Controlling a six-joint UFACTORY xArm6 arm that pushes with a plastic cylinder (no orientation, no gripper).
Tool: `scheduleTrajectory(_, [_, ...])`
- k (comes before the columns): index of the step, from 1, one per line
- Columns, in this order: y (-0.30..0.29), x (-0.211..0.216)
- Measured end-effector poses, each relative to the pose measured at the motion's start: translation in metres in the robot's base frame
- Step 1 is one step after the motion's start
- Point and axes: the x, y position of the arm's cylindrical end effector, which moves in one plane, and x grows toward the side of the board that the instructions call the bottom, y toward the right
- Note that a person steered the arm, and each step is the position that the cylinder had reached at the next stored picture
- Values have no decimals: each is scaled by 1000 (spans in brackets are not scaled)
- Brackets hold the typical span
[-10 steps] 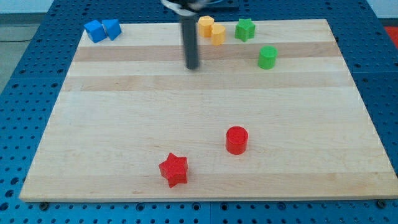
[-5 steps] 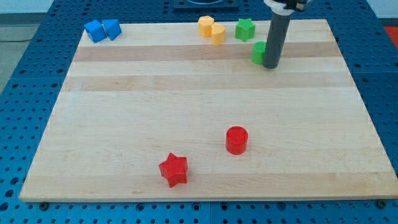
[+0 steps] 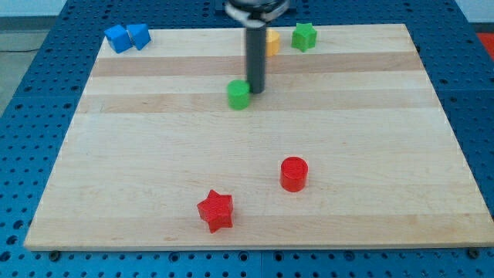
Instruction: Move the green circle towards the bottom left corner of the board
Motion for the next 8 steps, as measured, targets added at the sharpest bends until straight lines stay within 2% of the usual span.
scheduleTrajectory(1, [-59,33])
scheduleTrajectory(2, [-112,42])
scheduleTrajectory(3, [-135,60])
scheduleTrajectory(4, [-153,96])
scheduleTrajectory(5, [-195,119])
scheduleTrajectory(8, [-227,115])
